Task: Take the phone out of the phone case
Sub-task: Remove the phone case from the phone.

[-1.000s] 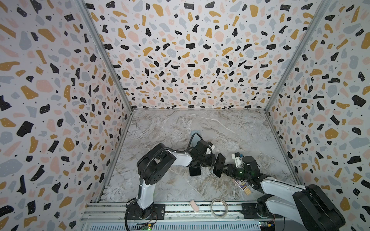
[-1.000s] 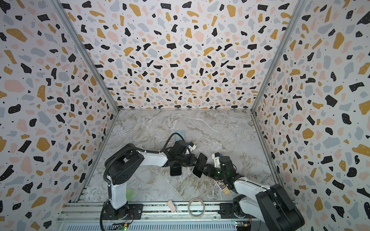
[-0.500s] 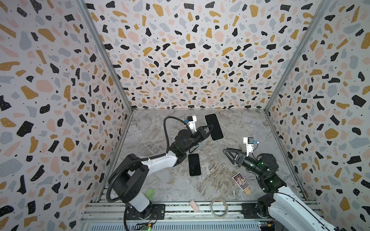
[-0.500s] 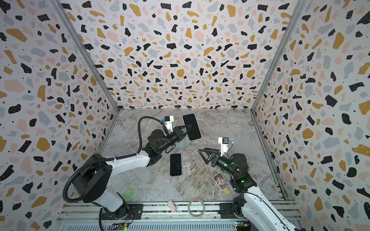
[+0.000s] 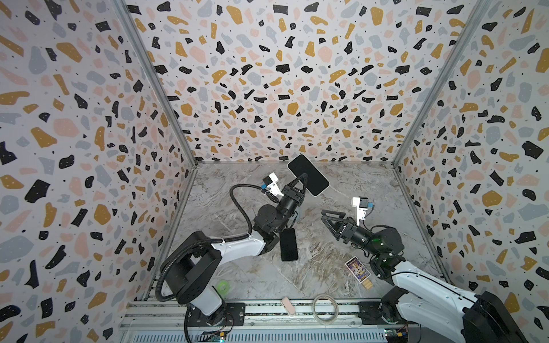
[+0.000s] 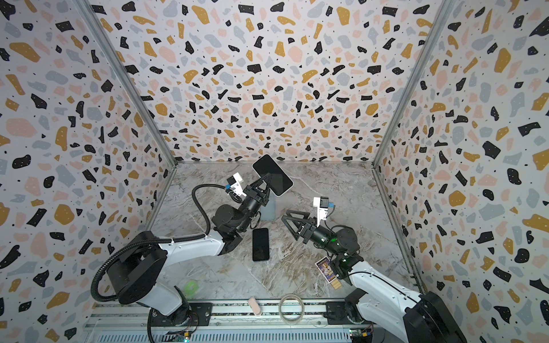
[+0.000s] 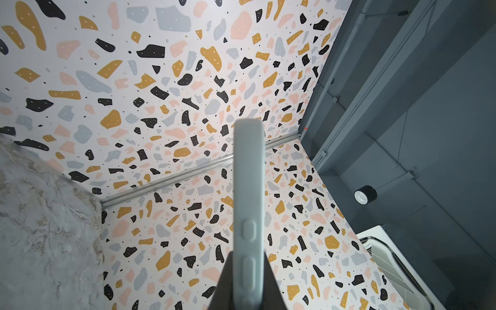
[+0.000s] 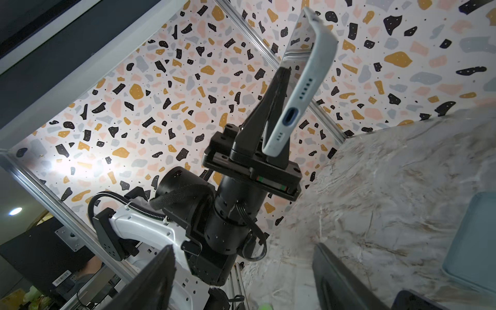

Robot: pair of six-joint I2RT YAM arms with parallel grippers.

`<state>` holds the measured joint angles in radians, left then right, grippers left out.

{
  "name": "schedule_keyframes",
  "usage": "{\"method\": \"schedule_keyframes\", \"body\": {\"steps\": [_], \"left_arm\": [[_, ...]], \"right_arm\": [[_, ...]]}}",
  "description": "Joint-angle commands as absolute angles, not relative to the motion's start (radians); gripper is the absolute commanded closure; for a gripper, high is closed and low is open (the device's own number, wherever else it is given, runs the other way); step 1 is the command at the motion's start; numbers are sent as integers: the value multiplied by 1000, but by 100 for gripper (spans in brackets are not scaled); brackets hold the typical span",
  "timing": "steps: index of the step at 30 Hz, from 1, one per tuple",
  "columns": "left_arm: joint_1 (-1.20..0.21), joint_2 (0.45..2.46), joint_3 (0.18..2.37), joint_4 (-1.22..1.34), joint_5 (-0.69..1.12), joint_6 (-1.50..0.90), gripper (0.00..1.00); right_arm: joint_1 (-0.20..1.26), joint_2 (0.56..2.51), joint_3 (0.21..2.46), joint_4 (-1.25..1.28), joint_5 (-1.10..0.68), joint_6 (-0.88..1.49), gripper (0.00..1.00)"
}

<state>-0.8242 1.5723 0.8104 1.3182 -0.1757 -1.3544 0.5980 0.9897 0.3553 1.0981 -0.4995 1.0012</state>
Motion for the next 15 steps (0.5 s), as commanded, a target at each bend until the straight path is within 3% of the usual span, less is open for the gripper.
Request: {"method": "schedule_keyframes", "body": {"steps": [1,5,15], "left_arm": [[-849,1533,815,1457,-213,-1352,100],[-876,1540,803,1473,-226,-1362,100],[-881,1557,775,1506,-223,-1406,100]], "right_arm": [[604,1021,421,1207,-498,977,22],[605,1071,459,1207,-502,968,26],[604,1113,471,1236,-508,964,50]]}}
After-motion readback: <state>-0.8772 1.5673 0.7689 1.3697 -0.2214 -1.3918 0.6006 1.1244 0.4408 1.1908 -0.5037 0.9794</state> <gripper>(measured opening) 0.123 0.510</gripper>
